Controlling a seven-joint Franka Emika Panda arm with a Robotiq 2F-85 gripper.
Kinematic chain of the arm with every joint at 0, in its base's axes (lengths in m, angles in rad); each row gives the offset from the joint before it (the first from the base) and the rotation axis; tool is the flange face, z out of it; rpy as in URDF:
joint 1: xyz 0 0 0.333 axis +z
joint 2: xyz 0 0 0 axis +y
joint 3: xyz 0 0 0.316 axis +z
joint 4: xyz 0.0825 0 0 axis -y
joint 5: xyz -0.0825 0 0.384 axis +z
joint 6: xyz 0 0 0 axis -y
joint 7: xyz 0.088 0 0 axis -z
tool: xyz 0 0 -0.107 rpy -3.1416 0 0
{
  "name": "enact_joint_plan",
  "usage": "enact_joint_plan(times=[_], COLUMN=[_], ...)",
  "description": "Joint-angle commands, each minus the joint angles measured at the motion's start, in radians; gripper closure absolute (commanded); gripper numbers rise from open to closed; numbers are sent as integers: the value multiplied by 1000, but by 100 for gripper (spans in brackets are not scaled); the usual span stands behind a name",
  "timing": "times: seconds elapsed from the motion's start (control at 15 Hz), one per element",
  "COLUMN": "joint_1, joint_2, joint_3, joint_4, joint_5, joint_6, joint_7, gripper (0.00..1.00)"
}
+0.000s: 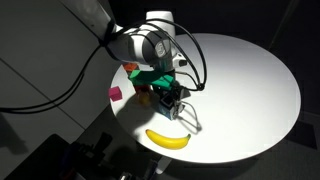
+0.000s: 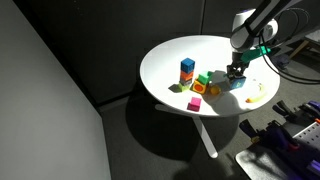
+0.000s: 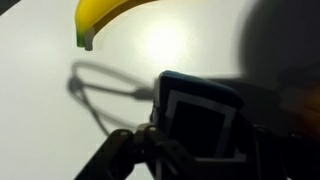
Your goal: Put the cube on top of the green block
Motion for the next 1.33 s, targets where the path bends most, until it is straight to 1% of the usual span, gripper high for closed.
enact_joint_plan(times=[0.0,0.2,0.33,0.4,0.47,0.6,0.67,1.0,1.27], joint_1=[16,27,35,37,38,36,34,29,30], joint_2=[-19,-51,-77,-91,-105,-131,-145,-195,-230], joint_3=[-3,-2,-3,-1,1,10,18,55,89], joint_4=[14,14,17,19,20,25,28,49,58], joint_5=[-38,-53,-61,-65,-69,-70,-68,-55,-51], joint_6=[-17,-31,-41,-49,-56,-75,-88,-135,-148], joint_7=[12,7,9,7,3,-8,-18,-53,-100], gripper=[65,85,95,97,93,95,94,94,94])
